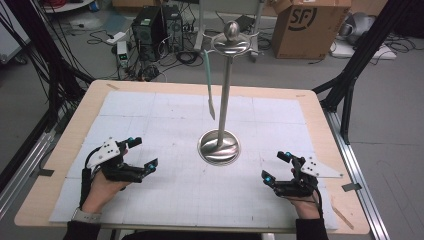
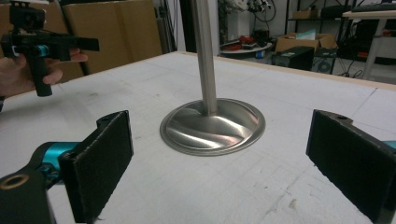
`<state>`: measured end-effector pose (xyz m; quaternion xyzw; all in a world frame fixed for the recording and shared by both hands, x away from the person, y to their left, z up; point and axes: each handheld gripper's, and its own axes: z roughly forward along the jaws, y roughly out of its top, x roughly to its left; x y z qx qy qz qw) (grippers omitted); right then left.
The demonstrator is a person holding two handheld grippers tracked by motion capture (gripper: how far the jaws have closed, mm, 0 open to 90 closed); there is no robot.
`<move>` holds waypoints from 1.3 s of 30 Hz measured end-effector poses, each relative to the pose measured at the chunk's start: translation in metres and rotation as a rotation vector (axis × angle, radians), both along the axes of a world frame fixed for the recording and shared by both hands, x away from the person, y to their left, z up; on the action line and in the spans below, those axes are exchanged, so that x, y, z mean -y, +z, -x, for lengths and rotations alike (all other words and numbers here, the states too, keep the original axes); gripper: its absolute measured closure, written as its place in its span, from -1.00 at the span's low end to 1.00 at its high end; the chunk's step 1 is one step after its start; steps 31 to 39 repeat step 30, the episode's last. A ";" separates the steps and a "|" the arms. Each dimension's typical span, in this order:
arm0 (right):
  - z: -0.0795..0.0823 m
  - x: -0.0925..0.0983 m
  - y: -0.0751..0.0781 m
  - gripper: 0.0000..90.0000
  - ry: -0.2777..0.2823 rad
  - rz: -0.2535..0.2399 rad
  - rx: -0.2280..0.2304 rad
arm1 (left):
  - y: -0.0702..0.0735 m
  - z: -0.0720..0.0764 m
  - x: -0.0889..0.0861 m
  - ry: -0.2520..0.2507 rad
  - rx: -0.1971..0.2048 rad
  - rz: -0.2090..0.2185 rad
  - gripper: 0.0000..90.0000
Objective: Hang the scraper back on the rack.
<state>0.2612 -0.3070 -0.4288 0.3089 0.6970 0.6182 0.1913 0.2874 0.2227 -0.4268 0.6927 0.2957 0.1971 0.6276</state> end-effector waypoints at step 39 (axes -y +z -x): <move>0.001 -0.004 -0.004 -0.98 0.010 0.000 -0.002 | -0.021 0.025 -0.039 0.053 0.025 0.089 -0.96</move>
